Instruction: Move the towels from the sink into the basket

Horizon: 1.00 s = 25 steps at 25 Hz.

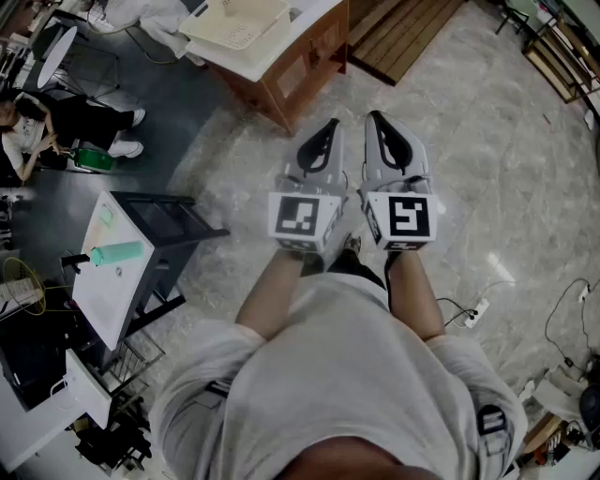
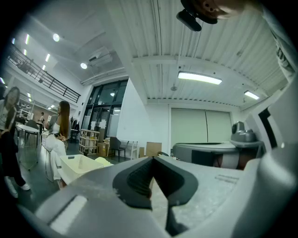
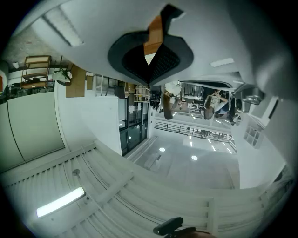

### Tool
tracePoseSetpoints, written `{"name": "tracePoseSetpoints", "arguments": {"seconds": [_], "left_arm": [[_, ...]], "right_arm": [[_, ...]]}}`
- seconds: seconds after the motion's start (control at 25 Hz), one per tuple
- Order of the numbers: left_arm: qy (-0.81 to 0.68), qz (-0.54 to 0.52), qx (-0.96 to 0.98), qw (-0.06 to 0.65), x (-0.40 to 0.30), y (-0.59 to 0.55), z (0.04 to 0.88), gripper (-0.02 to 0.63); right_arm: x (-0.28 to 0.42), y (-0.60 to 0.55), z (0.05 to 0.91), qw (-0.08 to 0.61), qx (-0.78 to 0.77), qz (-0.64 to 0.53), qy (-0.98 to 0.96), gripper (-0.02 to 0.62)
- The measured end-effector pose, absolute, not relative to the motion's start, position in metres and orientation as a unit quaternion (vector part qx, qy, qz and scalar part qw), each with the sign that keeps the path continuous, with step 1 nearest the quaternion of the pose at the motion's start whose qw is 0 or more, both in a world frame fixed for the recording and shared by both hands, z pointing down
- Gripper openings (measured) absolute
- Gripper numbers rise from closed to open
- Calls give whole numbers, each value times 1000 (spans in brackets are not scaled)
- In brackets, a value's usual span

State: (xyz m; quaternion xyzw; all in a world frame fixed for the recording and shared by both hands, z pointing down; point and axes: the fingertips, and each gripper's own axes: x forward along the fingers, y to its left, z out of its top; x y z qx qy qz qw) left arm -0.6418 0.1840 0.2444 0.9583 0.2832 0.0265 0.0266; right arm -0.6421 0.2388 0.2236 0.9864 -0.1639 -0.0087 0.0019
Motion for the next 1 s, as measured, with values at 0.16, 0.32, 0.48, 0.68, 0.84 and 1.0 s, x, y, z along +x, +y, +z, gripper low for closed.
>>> {"name": "tracePoseSetpoints", "arguments": {"seconds": [0.16, 0.32, 0.48, 0.68, 0.84, 1.0], "left_arm": [[287, 32, 957, 14, -632, 191, 250, 20], [290, 34, 957, 7, -625, 201, 254, 20], [289, 35, 957, 18, -615, 215, 256, 20], [293, 38, 955, 21, -598, 237, 262, 20], [300, 44, 953, 25, -567, 252, 270, 20], [305, 42, 951, 38, -524, 263, 276, 20]], "right_arm": [[-633, 247, 227, 3, 986, -5, -164, 6], [-625, 259, 227, -8, 986, -10, -167, 6], [-615, 275, 229, -10, 986, -15, -163, 6], [-599, 293, 239, 6, 986, 0, -169, 6], [-574, 305, 243, 17, 986, 1, -163, 6], [-535, 314, 252, 20, 986, 10, -163, 6]]}}
